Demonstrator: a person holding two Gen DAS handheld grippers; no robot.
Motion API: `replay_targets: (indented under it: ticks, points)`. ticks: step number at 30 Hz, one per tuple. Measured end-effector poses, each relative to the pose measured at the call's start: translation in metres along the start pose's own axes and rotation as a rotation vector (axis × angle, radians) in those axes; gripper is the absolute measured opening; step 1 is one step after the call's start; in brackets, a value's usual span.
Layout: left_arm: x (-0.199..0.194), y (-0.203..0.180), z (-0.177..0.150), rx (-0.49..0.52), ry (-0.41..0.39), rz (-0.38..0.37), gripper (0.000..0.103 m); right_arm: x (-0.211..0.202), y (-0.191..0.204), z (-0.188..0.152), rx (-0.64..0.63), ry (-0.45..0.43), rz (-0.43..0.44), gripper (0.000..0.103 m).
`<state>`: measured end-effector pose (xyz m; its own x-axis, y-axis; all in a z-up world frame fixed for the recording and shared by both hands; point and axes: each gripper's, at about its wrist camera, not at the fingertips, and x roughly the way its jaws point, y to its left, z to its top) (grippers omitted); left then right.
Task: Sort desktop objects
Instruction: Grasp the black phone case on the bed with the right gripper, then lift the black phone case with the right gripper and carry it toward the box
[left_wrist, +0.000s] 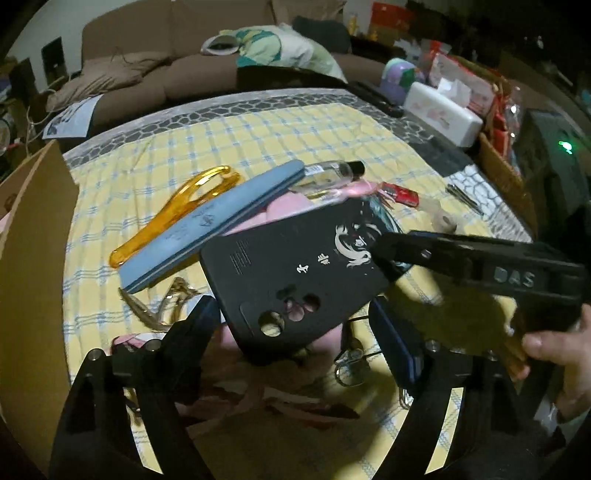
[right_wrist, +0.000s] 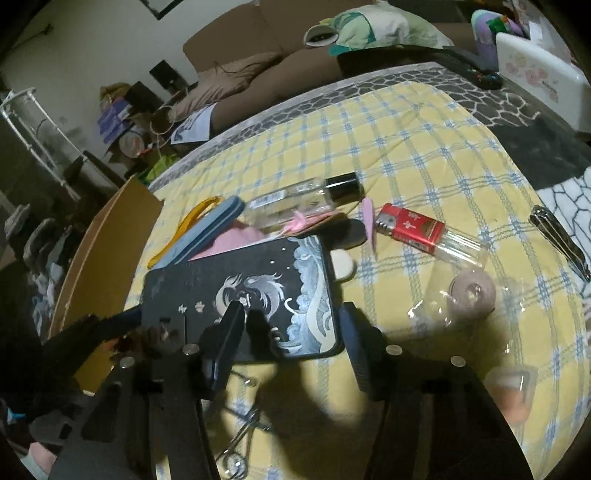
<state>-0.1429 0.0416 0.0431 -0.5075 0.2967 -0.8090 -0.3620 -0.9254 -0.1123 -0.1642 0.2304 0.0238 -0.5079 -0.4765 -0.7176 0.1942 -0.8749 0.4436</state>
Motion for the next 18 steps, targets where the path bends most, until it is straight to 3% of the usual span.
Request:
replay_targets:
  ticks: [4, 12, 18]
  points:
    - [-0.023, 0.013, -0.002, -0.073, -0.032, -0.061, 0.081, -0.019, 0.012, -0.008, 0.001, -0.009, 0.038, 0.056]
    - [-0.110, 0.025, 0.001, -0.066, -0.142, -0.079, 0.081, -0.074, 0.062, -0.015, -0.011, -0.089, 0.117, 0.056]
    - [-0.181, 0.049, 0.000, -0.078, -0.224, -0.083, 0.081, -0.111, 0.122, -0.009, -0.065, -0.134, 0.177, 0.056]
